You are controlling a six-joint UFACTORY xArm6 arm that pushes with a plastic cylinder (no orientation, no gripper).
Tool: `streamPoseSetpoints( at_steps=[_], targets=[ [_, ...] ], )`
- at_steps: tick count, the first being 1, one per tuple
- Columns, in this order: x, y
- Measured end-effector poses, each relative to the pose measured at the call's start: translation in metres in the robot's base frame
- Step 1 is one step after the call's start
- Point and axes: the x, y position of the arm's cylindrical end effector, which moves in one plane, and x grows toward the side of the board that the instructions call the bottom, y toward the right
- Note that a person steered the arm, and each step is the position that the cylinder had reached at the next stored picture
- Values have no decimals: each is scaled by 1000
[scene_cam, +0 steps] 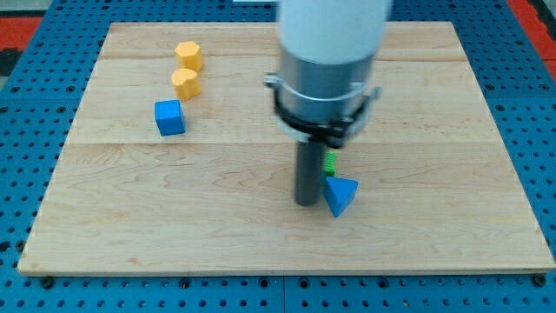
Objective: Move the blue triangle along with green star up a bit
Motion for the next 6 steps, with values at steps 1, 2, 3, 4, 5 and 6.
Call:
streamPoseSetpoints(
  at_steps=[1,2,3,4,5,6],
  targets=[
    [-4,-69],
    [85,-11],
    [87,78],
    [47,110],
    [9,100],
    [7,95]
  ],
)
